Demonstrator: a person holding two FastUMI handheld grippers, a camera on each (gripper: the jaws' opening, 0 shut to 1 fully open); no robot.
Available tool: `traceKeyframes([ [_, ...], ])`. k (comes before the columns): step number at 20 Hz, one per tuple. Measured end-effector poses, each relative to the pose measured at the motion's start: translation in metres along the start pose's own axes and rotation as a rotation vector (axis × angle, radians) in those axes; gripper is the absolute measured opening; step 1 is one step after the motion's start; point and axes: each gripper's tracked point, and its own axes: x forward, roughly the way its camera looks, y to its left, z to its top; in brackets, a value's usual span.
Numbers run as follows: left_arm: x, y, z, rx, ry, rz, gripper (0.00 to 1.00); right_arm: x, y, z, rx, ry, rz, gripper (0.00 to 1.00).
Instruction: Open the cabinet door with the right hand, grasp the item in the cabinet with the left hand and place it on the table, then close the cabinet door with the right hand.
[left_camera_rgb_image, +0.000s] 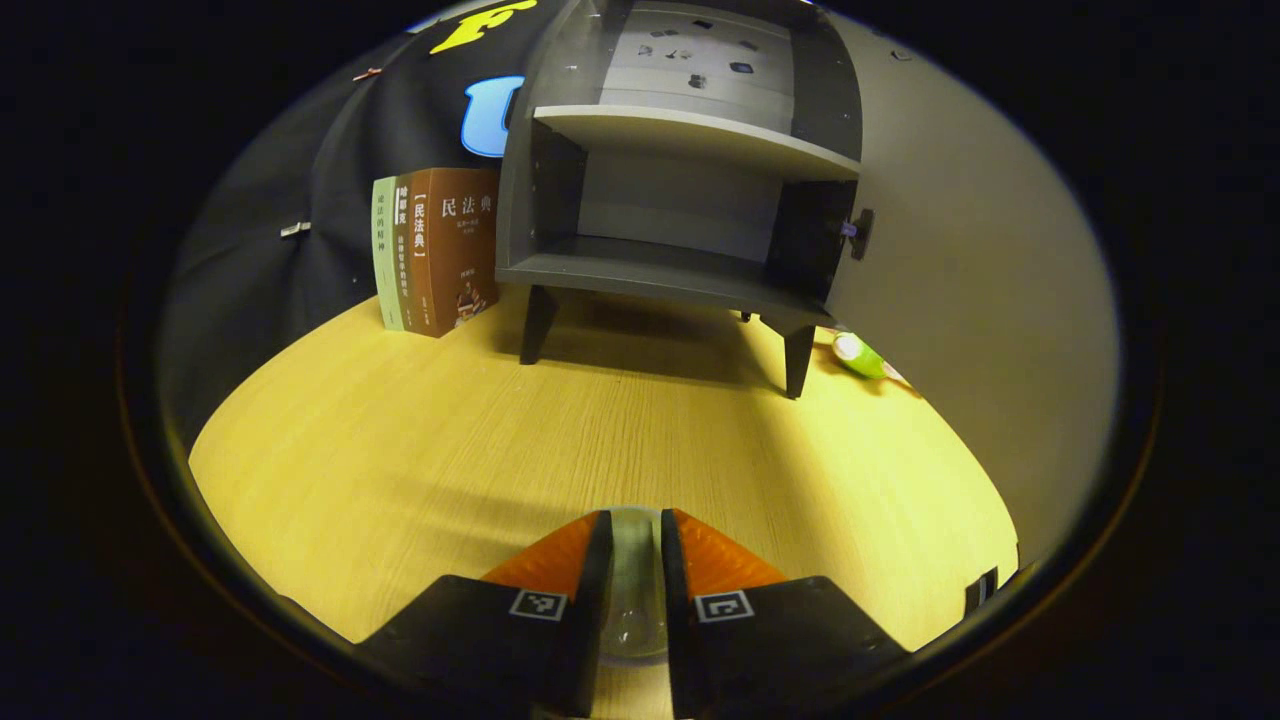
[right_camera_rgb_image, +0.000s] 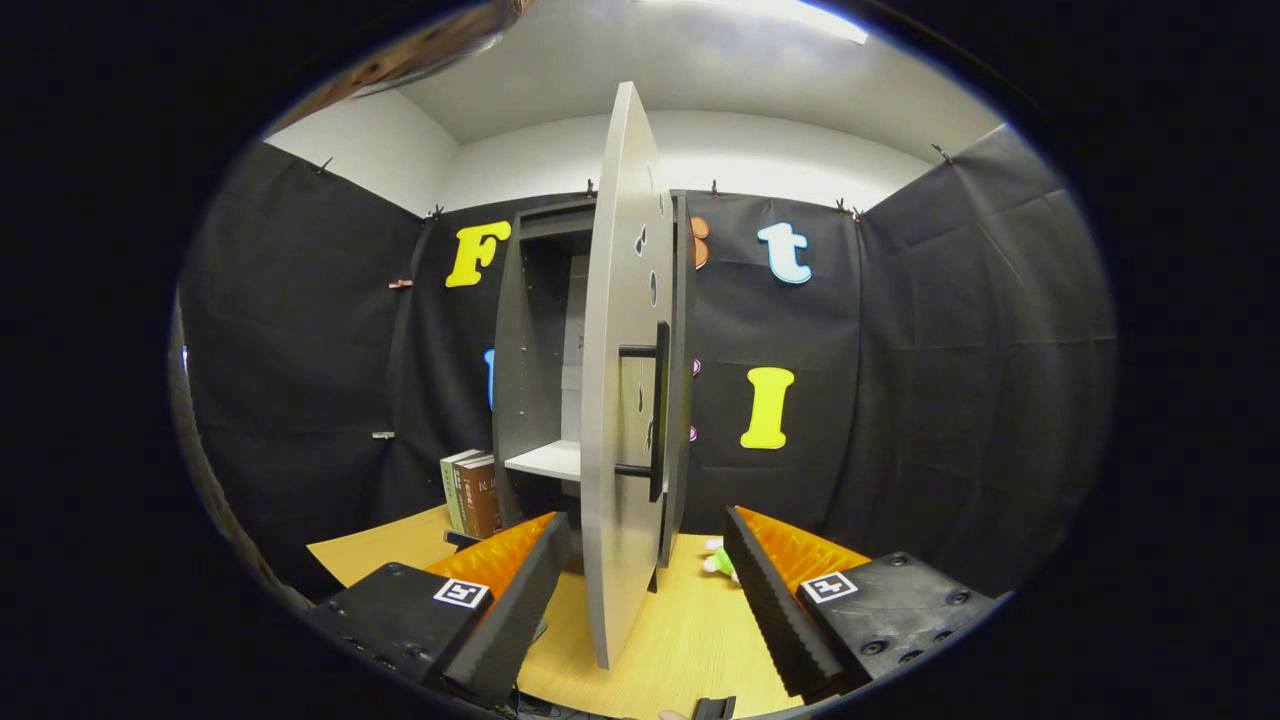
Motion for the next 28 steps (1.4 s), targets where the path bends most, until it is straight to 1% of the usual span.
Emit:
traceKeyframes([
  [1, 0.0, -0.001, -0.001, 0.005, 0.004, 0.004, 0.36, 0.0, -0.002, -0.001, 0.0, 0.004, 0.001, 0.97],
  [2, -0.002, -0.001, 0.0, 0.006, 0.008, 0.005, 0.46, 0.0, -0.004, -0.001, 0.0, 0.003, 0.002, 0.97],
  [3, -0.005, -0.002, 0.002, 0.004, 0.002, 0.004, 0.42, 0.0, -0.006, 0.001, 0.0, -0.003, 0.002, 0.97],
  [4, -0.009, -0.004, 0.005, 0.006, 0.01, -0.009, 0.39, 0.002, -0.007, 0.003, 0.002, -0.013, 0.005, 1.0],
  [5, -0.014, -0.005, 0.006, 0.019, 0.015, -0.015, 0.49, 0.006, -0.009, 0.004, 0.006, -0.018, 0.004, 0.97],
  [6, -0.02, -0.005, 0.012, 0.045, 0.01, -0.022, 0.57, 0.008, -0.012, 0.001, 0.012, -0.019, 0.001, 0.97],
  [8, -0.035, -0.001, 0.03, 0.085, -0.027, -0.024, 0.82, 0.012, -0.02, -0.002, 0.021, -0.014, -0.005, 0.97],
  [9, -0.043, 0.001, 0.037, 0.083, -0.042, -0.033, 0.94, 0.016, -0.028, -0.001, 0.025, -0.017, -0.005, 0.97],
  [10, -0.051, 0.003, 0.046, 0.071, -0.059, -0.043, 0.96, 0.019, -0.031, 0.0, 0.031, -0.02, 0.004, 0.97],
  [11, -0.062, 0.006, 0.058, 0.061, -0.074, -0.052, 0.96, 0.022, -0.031, -0.001, 0.037, -0.022, 0.016, 0.97],
  [12, -0.076, 0.009, 0.075, 0.056, -0.104, -0.06, 0.96, 0.027, -0.029, 0.001, 0.042, -0.026, 0.029, 1.0],
  [13, -0.091, 0.013, 0.095, 0.06, -0.144, -0.071, 0.97, 0.034, -0.025, 0.003, 0.049, -0.026, 0.039, 0.97],
  [17, -0.174, 0.024, 0.203, 0.141, -0.379, -0.101, 0.96, 0.055, -0.025, 0.006, 0.072, -0.038, 0.054, 0.97],
  [19, -0.218, 0.014, 0.247, 0.155, -0.479, -0.148, 0.94, 0.061, -0.022, 0.008, 0.081, -0.043, 0.073, 0.97],
  [20, -0.238, 0.006, 0.264, 0.146, -0.52, -0.188, 0.95, 0.064, -0.022, 0.01, 0.087, -0.046, 0.079, 0.97],
  [21, -0.254, 0.002, 0.277, 0.137, -0.553, -0.229, 0.95, 0.066, -0.021, 0.013, 0.093, -0.051, 0.082, 0.97],
  [22, -0.269, 0.0, 0.288, 0.137, -0.572, -0.258, 0.96, 0.069, -0.02, 0.015, 0.098, -0.055, 0.082, 1.0],
  [24, -0.295, 0.007, 0.304, 0.157, -0.606, -0.269, 0.94, 0.074, -0.02, 0.015, 0.092, -0.059, 0.078, 0.96],
  [25, -0.304, 0.009, 0.307, 0.158, -0.622, -0.275, 0.94, 0.073, -0.018, 0.016, 0.086, -0.06, 0.077, 1.0],
  [26, -0.31, 0.011, 0.307, 0.147, -0.622, -0.287, 0.96, 0.075, -0.016, 0.016, 0.083, -0.06, 0.076, 1.0],
  [27, -0.315, 0.013, 0.305, 0.137, -0.615, -0.296, 0.95, 0.075, -0.013, 0.015, 0.08, -0.054, 0.076, 0.96],
  [28, -0.319, 0.019, 0.306, 0.129, -0.614, -0.295, 0.96, 0.077, -0.009, 0.015, 0.074, -0.053, 0.076, 0.97],
])
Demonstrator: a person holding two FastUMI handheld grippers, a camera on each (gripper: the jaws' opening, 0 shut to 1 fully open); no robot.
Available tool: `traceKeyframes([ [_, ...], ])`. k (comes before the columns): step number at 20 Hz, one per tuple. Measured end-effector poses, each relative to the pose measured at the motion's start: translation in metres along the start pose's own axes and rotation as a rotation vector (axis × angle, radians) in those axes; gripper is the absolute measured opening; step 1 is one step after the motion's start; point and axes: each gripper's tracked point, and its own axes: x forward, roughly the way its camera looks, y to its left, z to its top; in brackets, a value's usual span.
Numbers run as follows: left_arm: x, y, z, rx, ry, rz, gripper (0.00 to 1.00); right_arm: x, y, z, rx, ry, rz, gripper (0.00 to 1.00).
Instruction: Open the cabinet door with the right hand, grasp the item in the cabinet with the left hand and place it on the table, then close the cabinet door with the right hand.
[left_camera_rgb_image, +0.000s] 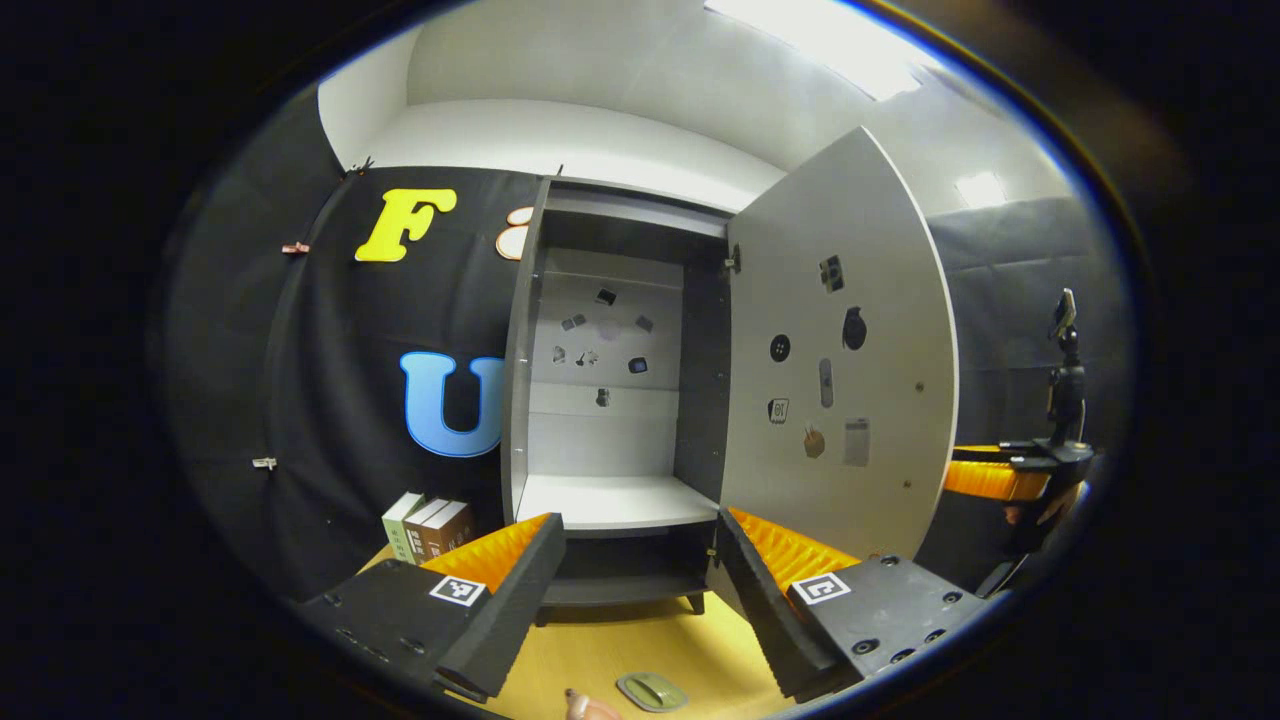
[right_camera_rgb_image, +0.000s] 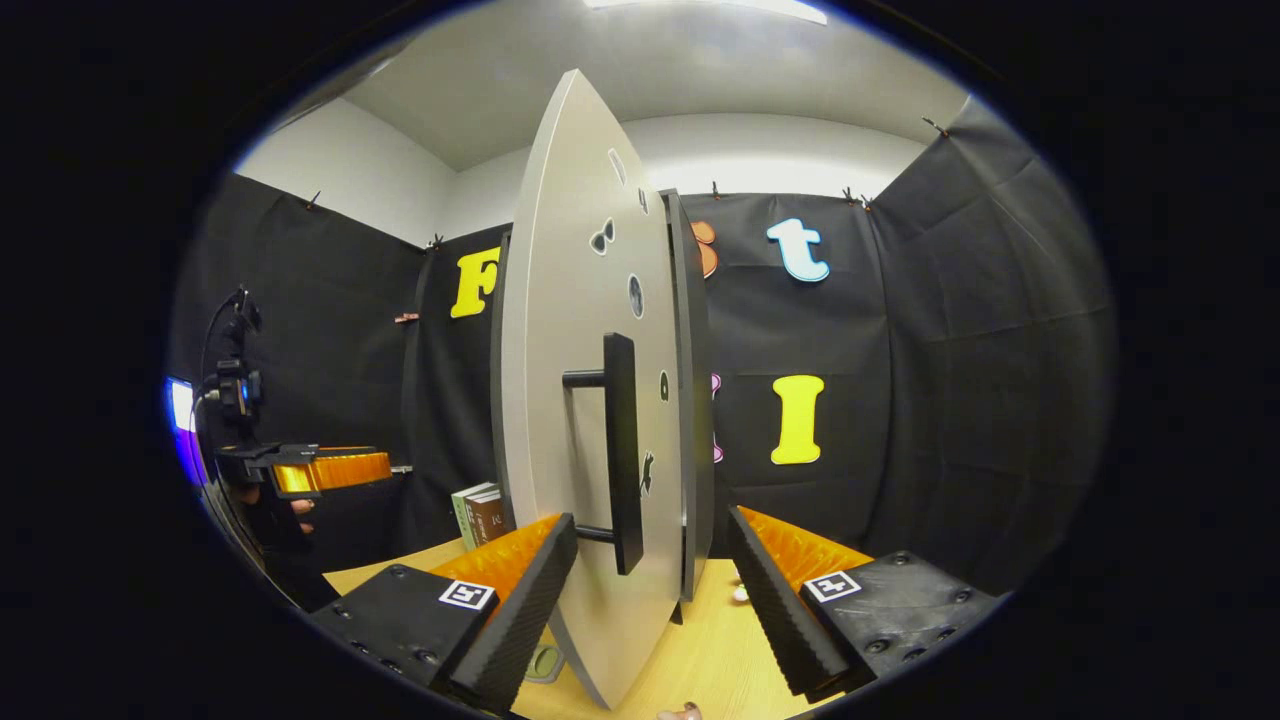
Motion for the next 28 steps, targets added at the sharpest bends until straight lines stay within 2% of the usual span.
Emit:
traceKeyframes([
  [2, -0.006, 0.014, 0.003, 0.007, 0.007, 0.015, 0.95, 0.003, 0.011, -0.001, -0.009, 0.009, 0.009, 0.96],
  [4, -0.011, 0.027, -0.001, 0.027, 0.022, 0.022, 0.94, 0.008, 0.031, -0.003, -0.005, 0.013, 0.022, 1.0],
  [5, -0.012, 0.034, -0.005, 0.033, 0.031, 0.026, 0.97, 0.011, 0.041, -0.005, -0.003, 0.017, 0.028, 0.97],
  [10, -0.028, 0.073, -0.012, 0.006, 0.068, 0.027, 0.96, 0.043, 0.102, -0.013, -0.057, 0.028, 0.08, 0.96],
  [17, -0.034, 0.126, -0.009, -0.017, 0.072, 0.022, 0.95, 0.085, 0.159, -0.025, -0.101, 0.046, 0.077, 0.97],
  [19, -0.036, 0.134, -0.009, -0.028, 0.068, 0.02, 0.95, 0.099, 0.167, -0.028, -0.108, 0.044, 0.069, 0.96],
  [23, -0.04, 0.143, -0.009, -0.011, 0.077, 0.029, 0.95, 0.133, 0.19, -0.048, -0.042, 0.07, 0.09, 0.96],
  [26, -0.039, 0.146, -0.007, -0.002, 0.077, 0.034, 0.95, 0.122, 0.195, -0.035, -0.061, 0.044, 0.094, 0.98],
  [28, -0.032, 0.14, -0.006, -0.011, 0.07, 0.022, 0.95, 0.105, 0.175, -0.032, -0.096, 0.033, 0.04, 0.98],
])
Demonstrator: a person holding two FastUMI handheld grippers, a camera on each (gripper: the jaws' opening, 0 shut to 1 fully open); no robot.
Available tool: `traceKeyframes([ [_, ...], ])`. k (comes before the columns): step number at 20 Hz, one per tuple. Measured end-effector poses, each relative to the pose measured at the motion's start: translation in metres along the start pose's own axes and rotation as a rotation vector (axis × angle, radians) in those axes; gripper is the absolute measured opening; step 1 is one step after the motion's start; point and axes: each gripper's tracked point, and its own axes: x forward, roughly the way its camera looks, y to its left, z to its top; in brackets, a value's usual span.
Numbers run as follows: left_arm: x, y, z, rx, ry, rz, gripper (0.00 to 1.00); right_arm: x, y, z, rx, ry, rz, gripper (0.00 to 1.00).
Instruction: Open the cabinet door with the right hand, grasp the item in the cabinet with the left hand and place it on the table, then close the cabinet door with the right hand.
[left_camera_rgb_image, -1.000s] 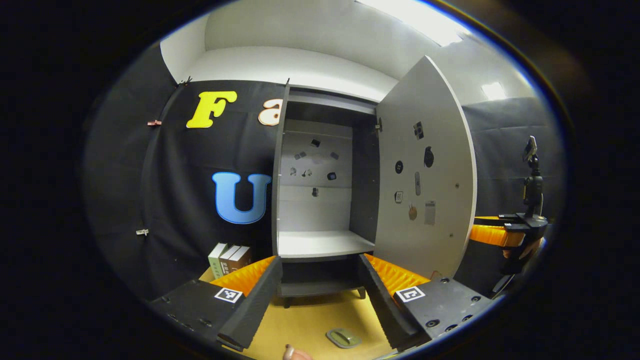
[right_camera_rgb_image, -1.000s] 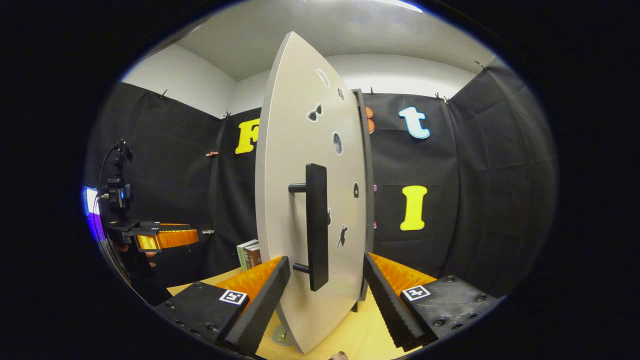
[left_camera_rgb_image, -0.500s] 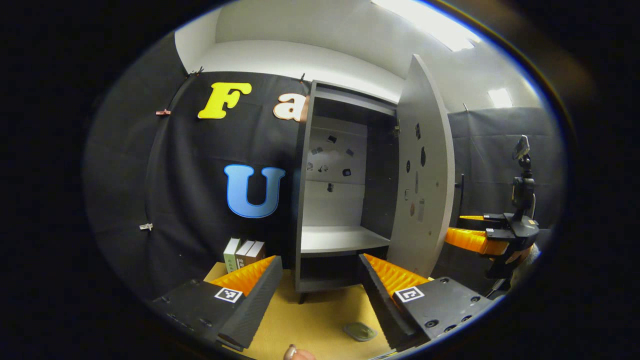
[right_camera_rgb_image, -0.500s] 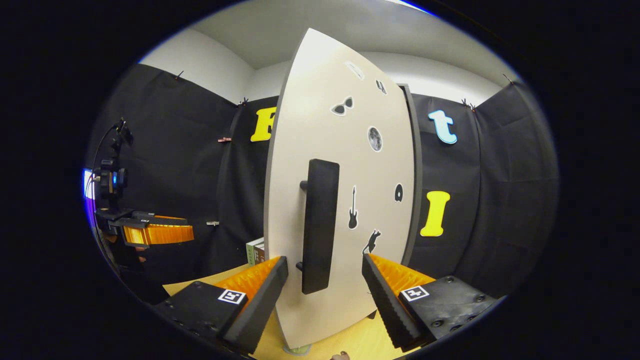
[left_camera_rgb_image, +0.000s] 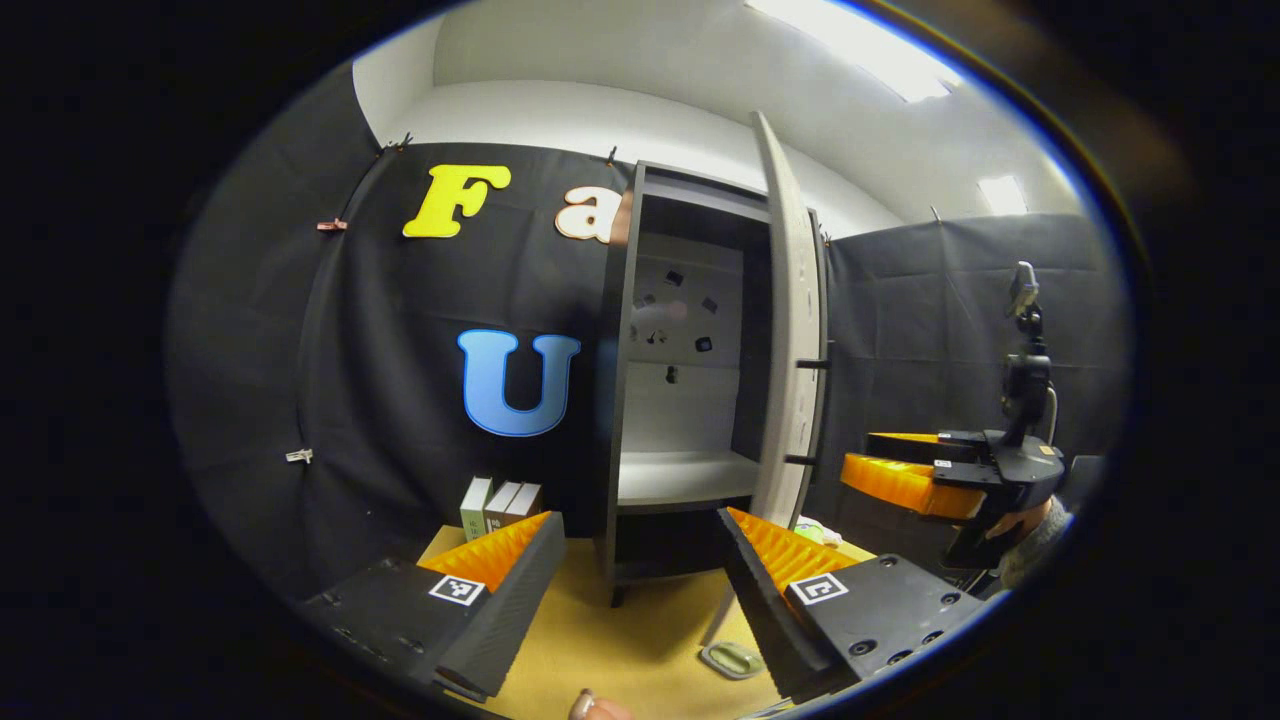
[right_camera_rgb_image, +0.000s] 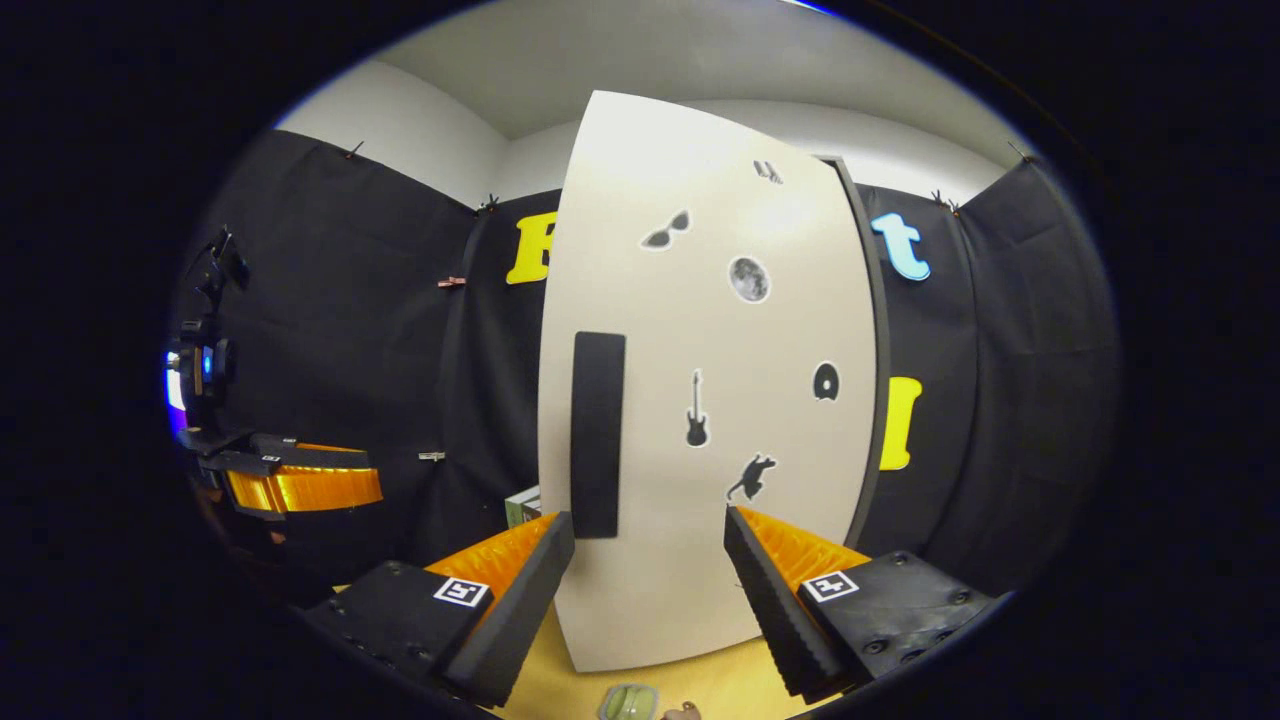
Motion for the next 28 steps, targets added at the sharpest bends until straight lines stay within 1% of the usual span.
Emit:
traceKeyframes([
  [3, 0.008, -0.018, -0.002, -0.012, 0.002, -0.01, 0.95, -0.021, -0.039, -0.009, -0.043, 0.013, -0.126, 0.97],
  [4, 0.011, -0.022, -0.001, -0.007, 0.005, -0.002, 0.94, -0.023, -0.046, -0.013, -0.04, 0.02, -0.15, 0.97],
  [6, 0.023, -0.03, -0.001, 0.006, 0.014, -0.001, 0.95, -0.027, -0.06, -0.019, -0.02, 0.038, -0.189, 0.97],
  [9, 0.036, -0.048, 0.004, 0.021, -0.009, -0.043, 0.95, -0.03, -0.075, -0.026, 0.027, 0.071, -0.232, 0.98],
  [11, 0.041, -0.056, 0.004, 0.017, 0.001, -0.057, 0.95, -0.033, -0.085, -0.017, 0.029, 0.05, -0.252, 0.98],
  [13, 0.044, -0.063, 0.008, 0.025, -0.01, -0.06, 0.95, -0.037, -0.095, -0.007, 0.0, 0.02, -0.273, 0.97],
  [14, 0.045, -0.067, 0.011, 0.026, -0.021, -0.06, 0.95, -0.038, -0.101, -0.002, -0.003, 0.008, -0.28, 0.97],
  [16, 0.048, -0.077, 0.009, 0.009, -0.026, -0.076, 0.95, -0.039, -0.103, 0.004, 0.002, -0.013, -0.271, 0.97],
  [19, 0.048, -0.083, 0.009, 0.01, -0.026, -0.085, 0.95, -0.04, -0.105, 0.011, -0.027, -0.035, -0.274, 0.97],
  [23, 0.048, -0.088, 0.012, -0.004, -0.042, -0.104, 0.94, -0.037, -0.096, 0.003, -0.052, -0.014, -0.246, 0.97],
  [26, 0.048, -0.084, 0.014, 0.0, -0.047, -0.093, 0.95, -0.037, -0.09, 0.005, -0.064, -0.022, -0.226, 0.97],
  [28, 0.048, -0.083, 0.013, 0.009, -0.043, -0.09, 0.95, -0.039, -0.096, 0.007, -0.08, -0.026, -0.25, 0.97],
])
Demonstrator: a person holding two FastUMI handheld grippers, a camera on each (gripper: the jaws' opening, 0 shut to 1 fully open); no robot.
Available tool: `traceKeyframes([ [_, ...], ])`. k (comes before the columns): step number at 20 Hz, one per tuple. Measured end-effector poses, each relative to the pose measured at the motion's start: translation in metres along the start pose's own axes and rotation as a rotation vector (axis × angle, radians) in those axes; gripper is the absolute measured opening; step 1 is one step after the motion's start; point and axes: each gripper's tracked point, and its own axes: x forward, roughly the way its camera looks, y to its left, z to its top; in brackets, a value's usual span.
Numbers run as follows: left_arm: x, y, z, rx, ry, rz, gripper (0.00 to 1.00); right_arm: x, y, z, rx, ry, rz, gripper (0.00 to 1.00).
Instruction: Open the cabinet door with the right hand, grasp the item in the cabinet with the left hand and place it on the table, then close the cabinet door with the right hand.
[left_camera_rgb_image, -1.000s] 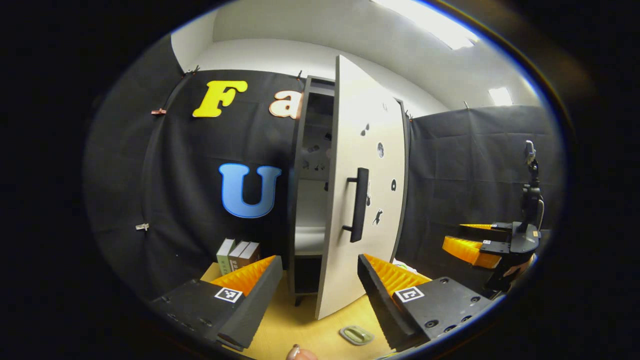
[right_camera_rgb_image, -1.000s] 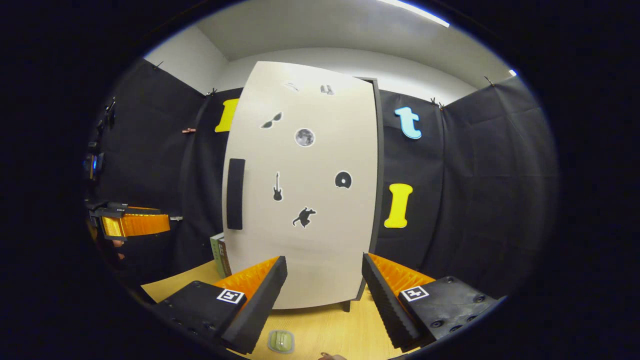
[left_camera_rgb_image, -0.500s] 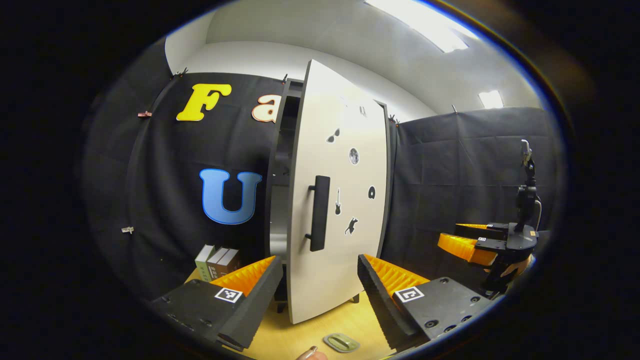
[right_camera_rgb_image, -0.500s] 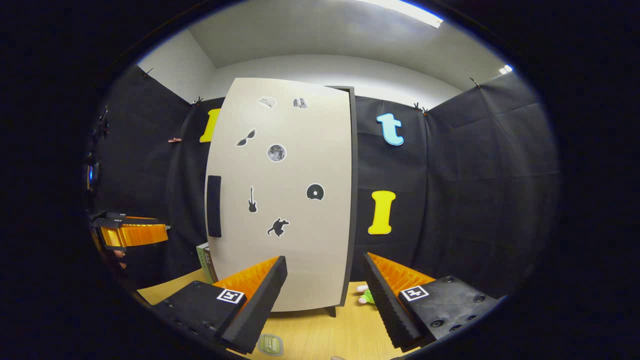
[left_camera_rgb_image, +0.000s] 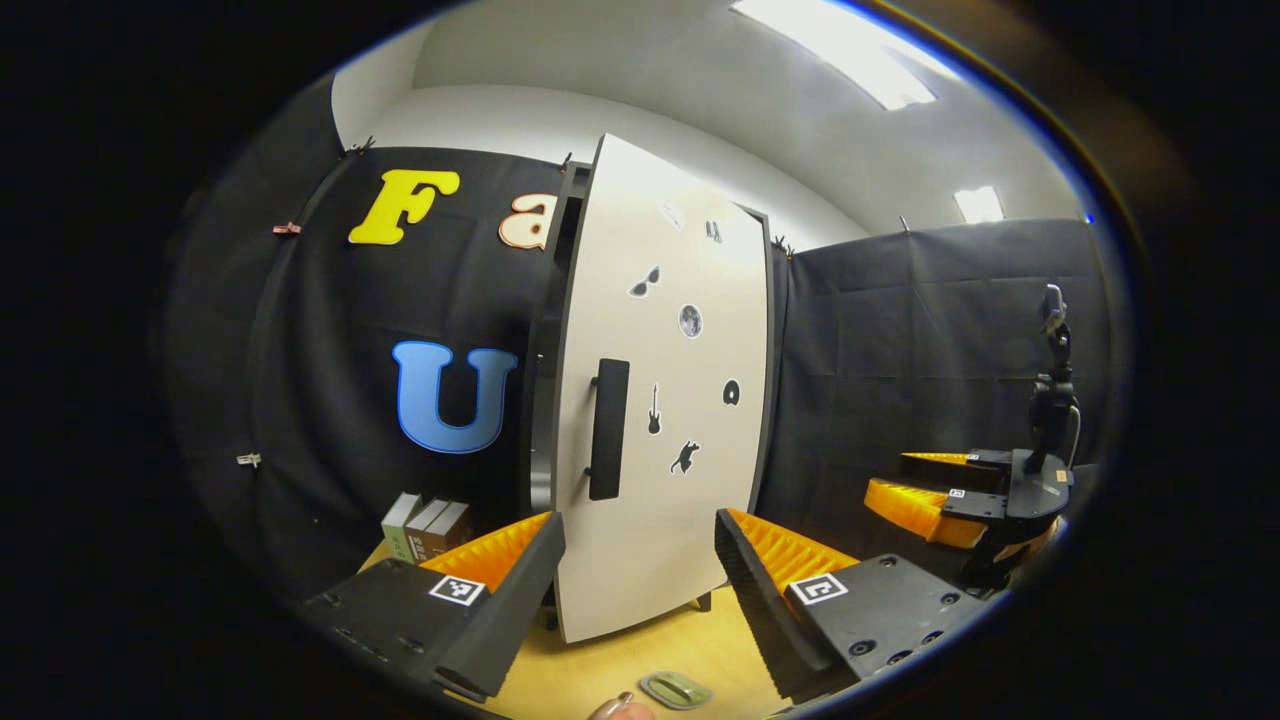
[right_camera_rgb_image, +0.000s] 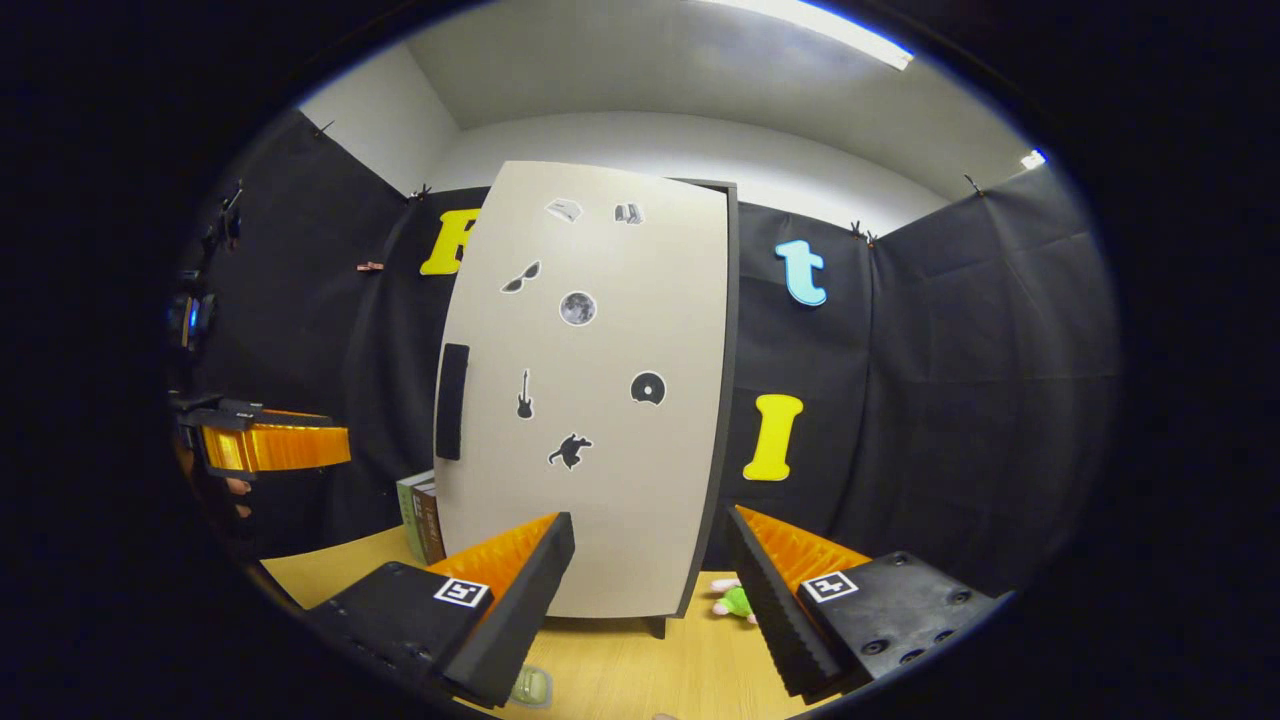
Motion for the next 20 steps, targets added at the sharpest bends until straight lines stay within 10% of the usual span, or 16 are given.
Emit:
traceKeyframes([
  [20, 0.005, -0.003, -0.007, 0.014, 0.02, 0.001, 0.95, 0.002, 0.009, 0.002, 0.008, -0.01, 0.047, 0.97],
])
